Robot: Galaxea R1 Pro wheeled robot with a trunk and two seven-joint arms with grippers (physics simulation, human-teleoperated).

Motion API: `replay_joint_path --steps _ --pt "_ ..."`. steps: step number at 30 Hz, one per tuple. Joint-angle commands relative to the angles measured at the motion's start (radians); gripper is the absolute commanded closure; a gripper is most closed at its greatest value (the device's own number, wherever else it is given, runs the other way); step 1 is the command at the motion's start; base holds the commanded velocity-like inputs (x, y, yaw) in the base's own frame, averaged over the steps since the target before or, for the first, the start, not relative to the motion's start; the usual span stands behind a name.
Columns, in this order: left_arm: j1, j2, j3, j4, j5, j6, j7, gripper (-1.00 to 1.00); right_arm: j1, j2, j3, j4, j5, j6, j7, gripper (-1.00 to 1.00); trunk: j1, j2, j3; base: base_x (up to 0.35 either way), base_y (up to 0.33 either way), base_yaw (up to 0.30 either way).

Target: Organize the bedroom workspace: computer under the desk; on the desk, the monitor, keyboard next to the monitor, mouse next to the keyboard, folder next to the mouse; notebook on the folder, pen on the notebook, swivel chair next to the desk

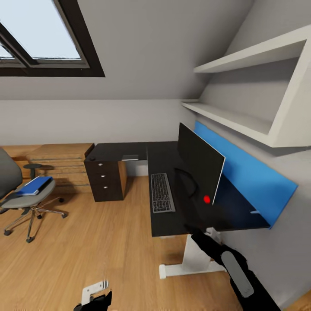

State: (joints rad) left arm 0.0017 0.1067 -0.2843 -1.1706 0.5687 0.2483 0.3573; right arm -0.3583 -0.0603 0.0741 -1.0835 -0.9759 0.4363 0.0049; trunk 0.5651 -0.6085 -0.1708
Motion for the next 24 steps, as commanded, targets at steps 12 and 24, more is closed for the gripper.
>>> replay_joint_path --steps 12,24 --pt "0.0 0.001 -0.005 0.15 -0.001 -0.04 0.005 -1.0 0.141 0.063 0.207 0.225 0.466 -0.589 0.001 -1.0 -0.004 0.005 0.002 -0.139 -0.039 0.0" --pt "0.0 -0.005 -0.01 0.494 0.0 -0.328 0.002 -1.0 0.162 0.065 0.47 0.699 0.561 -0.876 0.011 -1.0 -0.046 0.082 0.036 -0.002 0.0 0.0"
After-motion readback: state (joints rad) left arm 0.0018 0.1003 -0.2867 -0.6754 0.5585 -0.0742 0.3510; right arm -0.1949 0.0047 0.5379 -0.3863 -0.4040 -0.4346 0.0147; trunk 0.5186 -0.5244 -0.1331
